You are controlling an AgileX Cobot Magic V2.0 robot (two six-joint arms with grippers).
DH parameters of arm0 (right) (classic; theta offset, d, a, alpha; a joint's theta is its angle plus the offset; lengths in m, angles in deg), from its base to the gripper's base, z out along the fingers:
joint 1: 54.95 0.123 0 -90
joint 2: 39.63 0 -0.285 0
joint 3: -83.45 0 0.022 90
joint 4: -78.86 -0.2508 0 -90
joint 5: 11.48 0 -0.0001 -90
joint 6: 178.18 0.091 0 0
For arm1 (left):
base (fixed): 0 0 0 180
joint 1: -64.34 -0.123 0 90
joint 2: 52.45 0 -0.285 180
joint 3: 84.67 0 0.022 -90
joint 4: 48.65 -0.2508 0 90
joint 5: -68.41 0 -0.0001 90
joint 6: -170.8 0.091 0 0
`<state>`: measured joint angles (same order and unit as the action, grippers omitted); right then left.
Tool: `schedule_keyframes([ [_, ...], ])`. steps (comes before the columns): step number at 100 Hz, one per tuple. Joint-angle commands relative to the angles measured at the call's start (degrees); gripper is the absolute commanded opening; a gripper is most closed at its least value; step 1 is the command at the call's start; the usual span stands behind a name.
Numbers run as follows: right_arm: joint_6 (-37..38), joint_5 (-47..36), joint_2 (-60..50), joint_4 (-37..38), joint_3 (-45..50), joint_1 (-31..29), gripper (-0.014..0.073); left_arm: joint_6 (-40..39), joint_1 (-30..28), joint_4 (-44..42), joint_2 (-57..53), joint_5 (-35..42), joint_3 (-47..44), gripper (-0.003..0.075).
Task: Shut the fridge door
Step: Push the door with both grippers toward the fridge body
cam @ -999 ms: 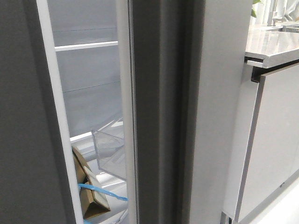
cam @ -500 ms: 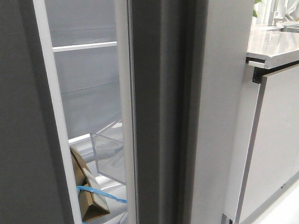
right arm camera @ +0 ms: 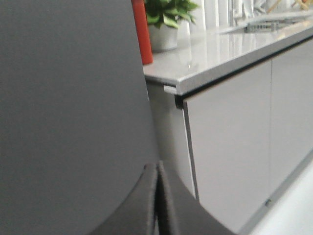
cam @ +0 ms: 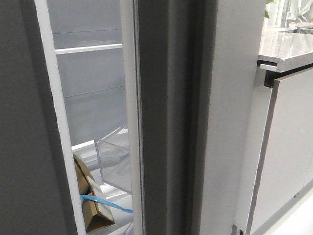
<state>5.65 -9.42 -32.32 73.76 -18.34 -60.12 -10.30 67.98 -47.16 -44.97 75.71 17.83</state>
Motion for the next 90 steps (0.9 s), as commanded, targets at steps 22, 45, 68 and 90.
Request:
schedule_keyframes([
  [22,-0.06,-0.19,-0.82,-9.77,-5.60,-0.19,-0.0044,-0.25,0.40,0.23,-0.59,4.16,-2.01,-0.0020],
  [45,-0.18,13.41,6.53,-9.92,-25.40,-0.19,-0.0045,-0.25,0.40,0.23,-0.59,4.16,-2.01,-0.0020],
  [68,-3.83,19.65,20.70,-10.27,-44.74,1.07,-0.0044,-0.25,0.40,0.23,-0.59,4.16,-2.01,-0.0020],
  [90,-11.01,22.63,34.39,-14.13,-59.38,11.55,-0.0044,-0.25,0.40,0.23,-0.59,4.16,-2.01,-0.0020],
])
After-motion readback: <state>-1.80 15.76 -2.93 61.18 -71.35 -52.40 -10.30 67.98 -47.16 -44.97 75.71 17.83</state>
